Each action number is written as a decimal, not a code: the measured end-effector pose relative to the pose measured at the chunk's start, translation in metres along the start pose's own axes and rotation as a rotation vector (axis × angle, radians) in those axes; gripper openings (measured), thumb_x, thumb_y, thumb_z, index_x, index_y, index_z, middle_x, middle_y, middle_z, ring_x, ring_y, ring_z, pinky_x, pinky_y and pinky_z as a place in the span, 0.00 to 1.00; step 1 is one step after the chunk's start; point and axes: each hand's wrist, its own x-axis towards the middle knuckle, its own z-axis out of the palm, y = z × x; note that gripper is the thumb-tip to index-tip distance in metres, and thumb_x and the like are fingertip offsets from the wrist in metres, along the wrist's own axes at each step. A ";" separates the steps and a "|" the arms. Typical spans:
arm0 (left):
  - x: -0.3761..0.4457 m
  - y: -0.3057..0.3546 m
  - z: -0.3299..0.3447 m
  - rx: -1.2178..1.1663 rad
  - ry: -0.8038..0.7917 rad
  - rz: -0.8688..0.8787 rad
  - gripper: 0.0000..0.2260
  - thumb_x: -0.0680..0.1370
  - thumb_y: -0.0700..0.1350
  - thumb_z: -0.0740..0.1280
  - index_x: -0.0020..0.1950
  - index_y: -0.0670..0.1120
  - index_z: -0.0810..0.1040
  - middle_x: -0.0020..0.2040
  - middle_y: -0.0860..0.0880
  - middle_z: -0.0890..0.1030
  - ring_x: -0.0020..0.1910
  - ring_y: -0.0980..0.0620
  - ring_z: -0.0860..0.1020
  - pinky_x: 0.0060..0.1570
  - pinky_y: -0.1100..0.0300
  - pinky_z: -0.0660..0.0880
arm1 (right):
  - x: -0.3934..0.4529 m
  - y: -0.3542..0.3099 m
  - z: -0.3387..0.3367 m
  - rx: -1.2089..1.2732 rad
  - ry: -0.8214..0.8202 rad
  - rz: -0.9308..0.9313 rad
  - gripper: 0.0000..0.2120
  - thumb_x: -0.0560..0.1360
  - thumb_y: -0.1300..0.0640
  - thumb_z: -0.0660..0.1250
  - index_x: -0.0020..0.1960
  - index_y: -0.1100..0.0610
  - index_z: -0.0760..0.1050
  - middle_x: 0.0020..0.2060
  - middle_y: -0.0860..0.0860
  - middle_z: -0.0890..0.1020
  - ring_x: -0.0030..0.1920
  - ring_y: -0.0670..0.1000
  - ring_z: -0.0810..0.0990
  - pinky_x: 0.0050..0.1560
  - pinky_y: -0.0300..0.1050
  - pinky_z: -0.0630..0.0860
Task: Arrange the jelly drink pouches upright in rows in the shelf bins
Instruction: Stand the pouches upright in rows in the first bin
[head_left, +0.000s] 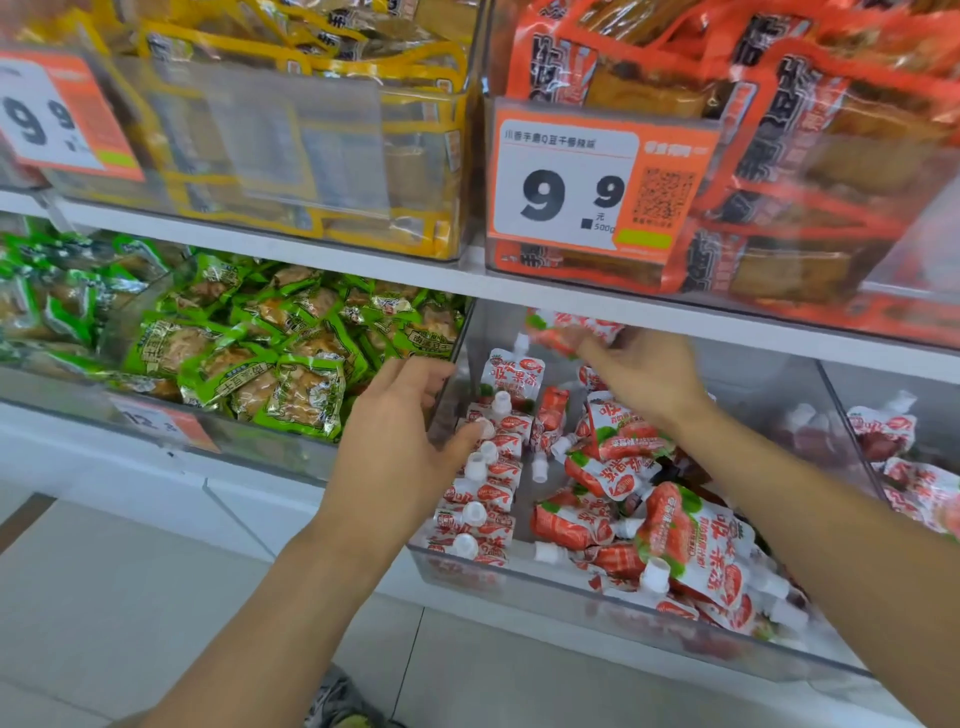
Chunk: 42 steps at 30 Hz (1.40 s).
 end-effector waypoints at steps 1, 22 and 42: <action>0.000 -0.002 0.000 0.004 -0.002 -0.014 0.20 0.68 0.47 0.78 0.58 0.48 0.78 0.46 0.56 0.74 0.39 0.64 0.72 0.39 0.78 0.68 | 0.006 -0.002 -0.002 -0.158 0.016 0.072 0.29 0.76 0.37 0.62 0.28 0.59 0.71 0.23 0.54 0.75 0.28 0.53 0.76 0.33 0.44 0.70; 0.001 -0.010 0.003 -0.021 0.024 -0.059 0.10 0.71 0.44 0.75 0.50 0.45 0.81 0.40 0.51 0.79 0.37 0.55 0.77 0.40 0.59 0.77 | 0.051 -0.007 0.009 -0.343 -0.620 0.099 0.36 0.73 0.52 0.70 0.77 0.48 0.59 0.76 0.49 0.62 0.71 0.52 0.67 0.64 0.44 0.69; 0.001 -0.014 0.003 -0.024 0.039 -0.054 0.07 0.72 0.48 0.73 0.48 0.48 0.81 0.40 0.54 0.78 0.36 0.57 0.77 0.39 0.60 0.77 | 0.050 -0.018 0.002 -0.119 -0.676 -0.110 0.23 0.80 0.72 0.57 0.72 0.57 0.69 0.64 0.49 0.70 0.43 0.26 0.77 0.41 0.29 0.74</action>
